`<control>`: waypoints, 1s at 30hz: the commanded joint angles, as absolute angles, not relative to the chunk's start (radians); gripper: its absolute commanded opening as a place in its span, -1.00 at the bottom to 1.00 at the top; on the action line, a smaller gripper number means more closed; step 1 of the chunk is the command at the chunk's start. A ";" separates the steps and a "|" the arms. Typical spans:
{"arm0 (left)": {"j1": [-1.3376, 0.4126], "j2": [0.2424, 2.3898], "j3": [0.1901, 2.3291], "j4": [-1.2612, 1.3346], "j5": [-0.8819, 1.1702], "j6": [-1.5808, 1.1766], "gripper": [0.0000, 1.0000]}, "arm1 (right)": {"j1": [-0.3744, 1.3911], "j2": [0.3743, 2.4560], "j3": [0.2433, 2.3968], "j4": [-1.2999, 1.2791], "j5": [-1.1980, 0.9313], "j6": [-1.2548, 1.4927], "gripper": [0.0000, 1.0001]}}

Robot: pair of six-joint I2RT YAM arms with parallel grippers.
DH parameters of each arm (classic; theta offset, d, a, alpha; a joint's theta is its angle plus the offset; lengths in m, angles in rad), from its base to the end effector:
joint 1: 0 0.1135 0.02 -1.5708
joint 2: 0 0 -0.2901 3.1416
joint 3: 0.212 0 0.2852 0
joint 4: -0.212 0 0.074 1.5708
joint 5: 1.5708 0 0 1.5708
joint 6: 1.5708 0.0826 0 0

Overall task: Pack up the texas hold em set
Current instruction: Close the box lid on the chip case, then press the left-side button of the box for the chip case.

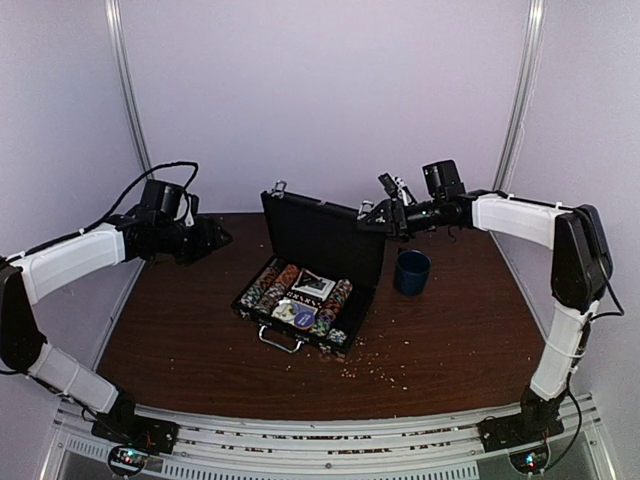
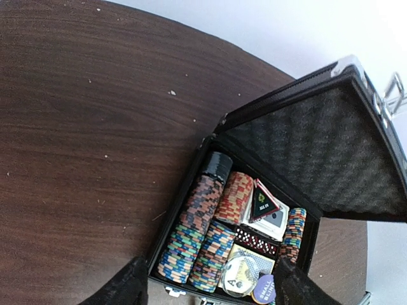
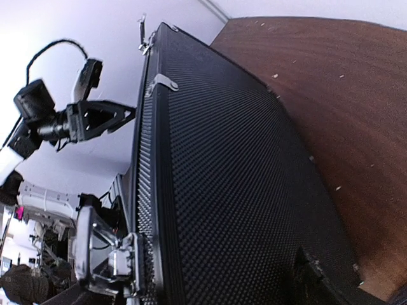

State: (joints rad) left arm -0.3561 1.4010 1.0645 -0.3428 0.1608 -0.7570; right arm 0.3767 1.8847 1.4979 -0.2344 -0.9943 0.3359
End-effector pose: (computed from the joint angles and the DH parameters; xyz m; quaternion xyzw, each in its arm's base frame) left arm 0.3468 -0.1431 0.2663 -0.1451 0.8883 -0.2885 0.3266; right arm 0.4276 0.2436 0.2706 -0.2339 0.7771 0.5377 0.2286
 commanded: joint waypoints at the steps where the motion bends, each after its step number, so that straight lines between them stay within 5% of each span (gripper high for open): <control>1: -0.347 1.328 1.021 -0.341 0.177 -0.754 0.40 | 0.474 1.721 1.380 -0.323 -1.061 0.318 0.79; 8: -0.346 1.176 0.904 -0.344 0.136 -0.812 0.41 | 0.589 1.472 1.162 -0.486 -0.979 0.291 0.77; 15: -0.347 1.227 0.834 -0.287 0.295 -0.813 0.38 | 0.645 1.379 1.118 -0.438 -0.542 0.383 0.65; 22: -0.347 1.350 0.820 -0.207 0.415 -0.786 0.21 | 0.831 1.637 1.284 -0.449 -0.114 0.450 0.50; 30: -0.360 1.487 0.842 -0.228 0.479 -0.740 -0.08 | 0.948 2.050 1.753 -0.649 0.028 0.331 0.16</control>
